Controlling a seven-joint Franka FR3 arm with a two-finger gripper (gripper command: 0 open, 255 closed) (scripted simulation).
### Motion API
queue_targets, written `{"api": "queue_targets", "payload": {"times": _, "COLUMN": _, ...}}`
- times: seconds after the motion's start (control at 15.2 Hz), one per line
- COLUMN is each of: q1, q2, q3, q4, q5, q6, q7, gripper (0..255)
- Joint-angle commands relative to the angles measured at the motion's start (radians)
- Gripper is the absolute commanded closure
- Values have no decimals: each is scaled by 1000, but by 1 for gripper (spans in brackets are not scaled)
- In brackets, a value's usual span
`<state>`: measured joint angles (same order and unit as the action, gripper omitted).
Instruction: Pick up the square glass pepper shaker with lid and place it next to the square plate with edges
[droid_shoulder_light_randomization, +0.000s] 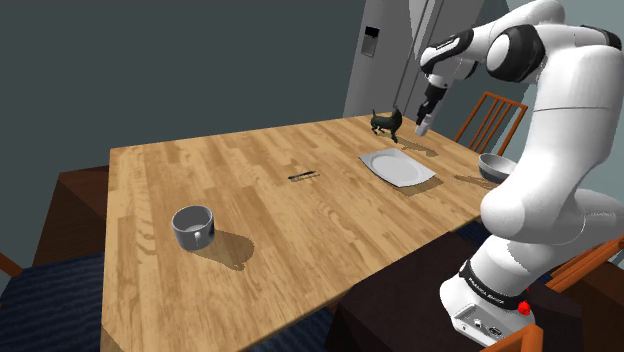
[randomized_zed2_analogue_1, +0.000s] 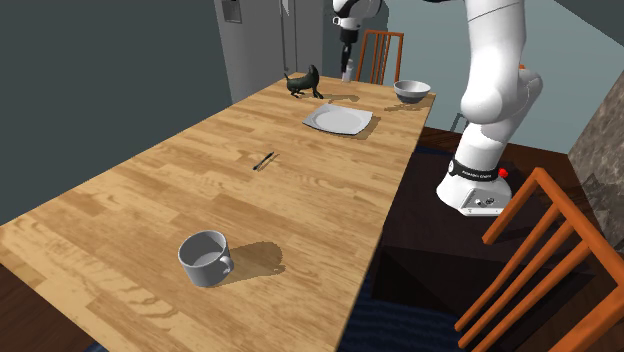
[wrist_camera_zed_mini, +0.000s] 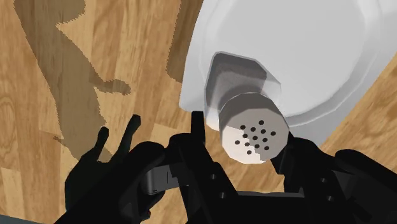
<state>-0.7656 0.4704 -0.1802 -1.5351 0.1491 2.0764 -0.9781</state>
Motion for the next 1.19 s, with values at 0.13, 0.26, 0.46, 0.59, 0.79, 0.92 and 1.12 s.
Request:
{"api": "queue_targets", "payload": {"times": 0.13, "q1": -70, "q2": 131, "q3": -5, "q4": 206, "q5": 25, "q6": -81, "q7": -62, "gripper": 255}}
{"api": "queue_targets", "payload": {"times": 0.26, "q1": -107, "q2": 204, "q3": -5, "q4": 327, "q5": 35, "q6": -131, "q7": -87, "gripper": 255}}
{"api": "queue_targets", "payload": {"times": 0.46, "q1": -143, "q2": 282, "q3": -3, "q4": 446, "q5": 45, "q6": -173, "q7": -107, "gripper": 255}}
{"api": "queue_targets", "payload": {"times": 0.59, "q1": -142, "q2": 285, "q3": -2, "q4": 425, "q5": 46, "q6": -148, "q7": -109, "gripper": 255}}
{"api": "queue_targets", "payload": {"times": 0.79, "q1": -140, "q2": 293, "q3": 0, "q4": 398, "q5": 48, "q6": -114, "q7": -113, "gripper": 255}}
{"api": "queue_targets", "payload": {"times": 0.92, "q1": -140, "q2": 300, "q3": 1, "q4": 381, "q5": 50, "q6": -91, "q7": -116, "gripper": 255}}
{"api": "queue_targets", "payload": {"times": 1.12, "q1": -139, "q2": 311, "q3": 2, "q4": 360, "q5": 53, "q6": -59, "q7": -119, "gripper": 255}}
